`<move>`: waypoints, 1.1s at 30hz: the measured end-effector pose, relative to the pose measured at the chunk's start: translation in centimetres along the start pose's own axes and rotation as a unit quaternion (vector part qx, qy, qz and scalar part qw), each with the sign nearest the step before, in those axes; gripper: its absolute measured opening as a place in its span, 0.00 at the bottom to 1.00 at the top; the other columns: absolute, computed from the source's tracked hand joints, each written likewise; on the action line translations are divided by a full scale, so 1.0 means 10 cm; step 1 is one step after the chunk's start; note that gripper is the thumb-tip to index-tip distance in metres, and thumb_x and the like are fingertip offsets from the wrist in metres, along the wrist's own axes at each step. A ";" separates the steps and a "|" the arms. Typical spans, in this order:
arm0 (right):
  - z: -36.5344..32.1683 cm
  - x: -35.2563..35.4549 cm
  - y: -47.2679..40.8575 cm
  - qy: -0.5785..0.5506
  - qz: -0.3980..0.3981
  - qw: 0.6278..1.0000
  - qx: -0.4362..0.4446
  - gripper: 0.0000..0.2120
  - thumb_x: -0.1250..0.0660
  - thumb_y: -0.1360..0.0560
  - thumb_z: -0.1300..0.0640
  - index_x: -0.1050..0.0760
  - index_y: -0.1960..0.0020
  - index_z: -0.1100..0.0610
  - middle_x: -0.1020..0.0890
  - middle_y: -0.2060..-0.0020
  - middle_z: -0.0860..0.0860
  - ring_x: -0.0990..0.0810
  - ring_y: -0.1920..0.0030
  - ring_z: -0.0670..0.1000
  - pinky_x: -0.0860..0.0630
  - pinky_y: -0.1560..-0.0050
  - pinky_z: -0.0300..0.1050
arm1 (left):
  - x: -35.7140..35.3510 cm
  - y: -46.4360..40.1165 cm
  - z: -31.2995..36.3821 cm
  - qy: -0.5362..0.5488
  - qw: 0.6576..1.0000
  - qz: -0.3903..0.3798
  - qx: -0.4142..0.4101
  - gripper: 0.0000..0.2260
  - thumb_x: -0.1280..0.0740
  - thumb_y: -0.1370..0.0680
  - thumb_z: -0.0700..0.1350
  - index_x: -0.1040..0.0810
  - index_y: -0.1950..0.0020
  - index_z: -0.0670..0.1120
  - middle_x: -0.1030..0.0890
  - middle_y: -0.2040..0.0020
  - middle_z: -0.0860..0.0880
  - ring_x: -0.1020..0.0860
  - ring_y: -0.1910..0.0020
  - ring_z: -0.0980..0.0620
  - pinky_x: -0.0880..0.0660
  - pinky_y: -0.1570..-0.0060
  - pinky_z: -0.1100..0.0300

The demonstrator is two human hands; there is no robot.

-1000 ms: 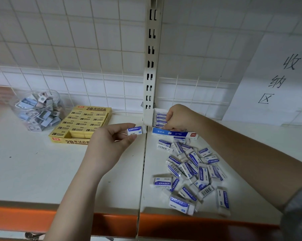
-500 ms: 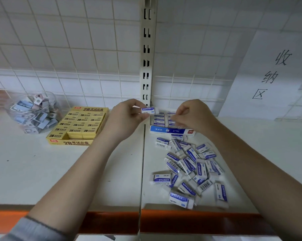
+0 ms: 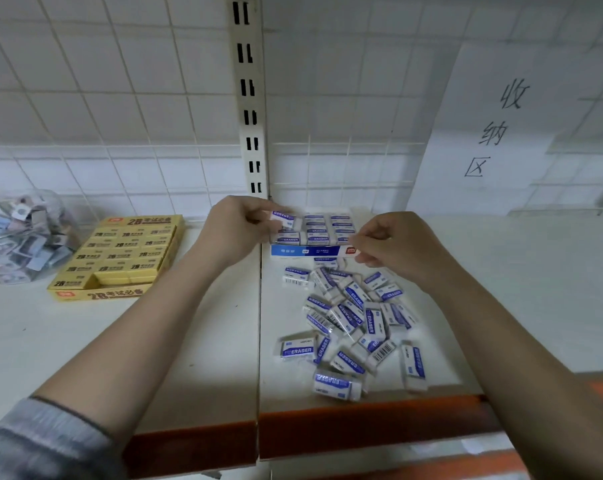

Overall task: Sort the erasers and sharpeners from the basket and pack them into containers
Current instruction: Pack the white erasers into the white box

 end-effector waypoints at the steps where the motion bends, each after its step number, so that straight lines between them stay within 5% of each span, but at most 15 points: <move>1: -0.02 -0.01 0.00 0.000 -0.002 1.000 0.000 0.05 0.29 0.27 0.59 0.21 0.55 0.61 0.16 0.64 0.54 0.16 0.65 0.45 0.21 0.64 0.34 | 0.03 0.00 0.03 0.018 1.000 -0.006 -0.004 0.09 0.31 0.25 0.39 0.19 0.53 0.54 0.17 0.56 0.43 0.21 0.59 0.53 0.24 0.58 0.60; 4: -0.15 -0.06 0.01 -0.008 -0.001 0.999 0.034 0.03 0.30 0.26 0.57 0.21 0.55 0.56 0.16 0.63 0.50 0.16 0.63 0.44 0.22 0.63 0.33 | 0.12 0.02 0.15 0.091 0.996 -0.020 -0.003 0.11 0.31 0.25 0.37 0.20 0.47 0.50 0.19 0.60 0.52 0.22 0.65 0.63 0.29 0.69 0.73; 7: -0.39 -0.14 0.02 -0.006 -0.014 0.995 0.097 0.06 0.31 0.26 0.53 0.21 0.50 0.50 0.19 0.60 0.40 0.20 0.61 0.37 0.27 0.65 0.26 | 0.25 0.06 0.32 0.095 0.995 -0.017 -0.032 0.10 0.27 0.29 0.40 0.23 0.52 0.50 0.17 0.62 0.54 0.22 0.65 0.64 0.28 0.66 0.72; 12: -0.66 -0.24 0.12 -0.084 -0.084 0.984 0.133 0.01 0.29 0.28 0.57 0.20 0.56 0.52 0.16 0.64 0.46 0.18 0.66 0.41 0.28 0.68 0.28 | 0.38 0.24 0.63 0.040 0.991 -0.036 -0.122 0.08 0.26 0.31 0.40 0.21 0.60 0.52 0.18 0.63 0.55 0.21 0.64 0.63 0.26 0.60 0.72; 16: -0.63 -0.25 0.10 -0.077 -0.089 0.986 0.117 0.02 0.30 0.27 0.59 0.22 0.59 0.54 0.17 0.67 0.50 0.19 0.70 0.41 0.27 0.70 0.31 | 0.41 0.36 0.60 -0.002 0.993 0.037 -0.116 0.04 0.29 0.27 0.44 0.19 0.60 0.53 0.19 0.61 0.59 0.21 0.62 0.60 0.26 0.60 0.68; 18: -0.57 -0.23 0.02 -0.104 -0.069 0.989 0.084 0.03 0.31 0.26 0.62 0.23 0.53 0.59 0.18 0.66 0.54 0.20 0.71 0.42 0.25 0.68 0.32 | 0.41 0.46 0.50 -0.027 0.994 0.064 -0.089 0.05 0.30 0.25 0.47 0.19 0.61 0.55 0.20 0.62 0.64 0.23 0.62 0.65 0.29 0.62 0.74; 21: -0.50 -0.22 -0.09 -0.146 -0.072 0.986 0.047 0.06 0.33 0.25 0.65 0.25 0.51 0.57 0.18 0.61 0.60 0.17 0.65 0.48 0.21 0.63 0.36 | 0.29 0.69 0.33 -0.073 0.995 -0.032 -0.067 0.05 0.31 0.26 0.47 0.18 0.59 0.57 0.20 0.61 0.66 0.24 0.60 0.69 0.30 0.60 0.78; 25: -0.44 -0.25 -0.23 -0.006 -0.071 0.995 0.073 0.07 0.33 0.25 0.62 0.21 0.57 0.51 0.18 0.64 0.54 0.21 0.67 0.47 0.21 0.58 0.41 | 0.01 0.97 0.16 -0.113 0.970 -0.210 -0.045 0.09 0.28 0.29 0.50 0.18 0.49 0.54 0.20 0.57 0.63 0.23 0.58 0.66 0.30 0.57 0.74; 30: -0.34 -0.37 -0.38 -0.012 -0.112 0.994 -0.004 0.08 0.35 0.24 0.65 0.21 0.47 0.59 0.17 0.55 0.55 0.16 0.56 0.48 0.19 0.50 0.44 | -0.07 1.09 0.10 -0.120 0.963 -0.238 -0.039 0.17 0.27 0.30 0.53 0.20 0.42 0.53 0.24 0.57 0.65 0.26 0.59 0.72 0.33 0.59 0.77; 33: -0.34 -0.42 -0.39 -0.011 -0.120 0.993 -0.021 0.06 0.33 0.25 0.66 0.21 0.53 0.57 0.17 0.55 0.57 0.16 0.58 0.49 0.19 0.53 0.42 | -0.06 1.14 0.11 -0.117 0.957 -0.261 -0.055 0.14 0.27 0.29 0.49 0.19 0.44 0.53 0.24 0.62 0.67 0.26 0.59 0.69 0.34 0.60 0.77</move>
Point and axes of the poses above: each hand's wrist, its own y-axis away from the middle knuckle, its own x-axis out of the back of the hand, z = x × y, the point moved 3 cm from there along -y, towards the middle knuckle
